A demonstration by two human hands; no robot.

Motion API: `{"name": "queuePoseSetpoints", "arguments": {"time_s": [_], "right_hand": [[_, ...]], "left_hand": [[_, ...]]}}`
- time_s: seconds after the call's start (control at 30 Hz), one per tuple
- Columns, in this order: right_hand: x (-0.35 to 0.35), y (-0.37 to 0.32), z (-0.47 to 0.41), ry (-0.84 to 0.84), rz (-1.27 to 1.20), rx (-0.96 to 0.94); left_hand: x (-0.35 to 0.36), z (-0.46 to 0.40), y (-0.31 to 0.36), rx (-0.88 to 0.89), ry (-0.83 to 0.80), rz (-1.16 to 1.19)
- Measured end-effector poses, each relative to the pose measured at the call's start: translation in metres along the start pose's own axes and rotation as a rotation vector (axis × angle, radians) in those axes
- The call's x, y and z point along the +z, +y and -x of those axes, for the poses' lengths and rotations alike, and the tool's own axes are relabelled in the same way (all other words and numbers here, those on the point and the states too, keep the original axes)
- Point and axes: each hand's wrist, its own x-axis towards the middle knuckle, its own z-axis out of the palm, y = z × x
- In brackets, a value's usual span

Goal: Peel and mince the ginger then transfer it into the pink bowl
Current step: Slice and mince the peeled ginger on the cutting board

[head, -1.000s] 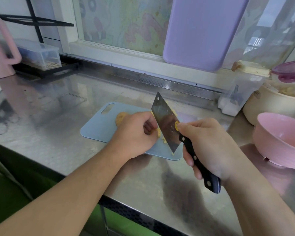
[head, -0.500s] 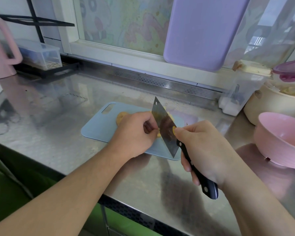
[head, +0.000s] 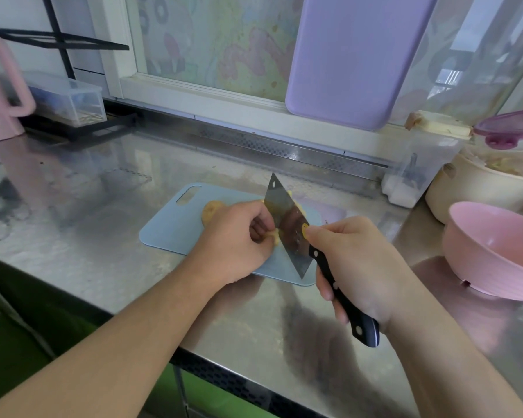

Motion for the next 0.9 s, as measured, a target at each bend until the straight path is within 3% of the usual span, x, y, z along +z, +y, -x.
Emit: {"name": "queuePoseSetpoints", "arguments": {"time_s": [0.9], "right_hand": [[0.0033,-0.0006,-0.0004,0.02,-0.015,-0.011]], "left_hand": [[-0.0024,-0.0001,0.0026,-0.009,0.013,-0.025]]}}
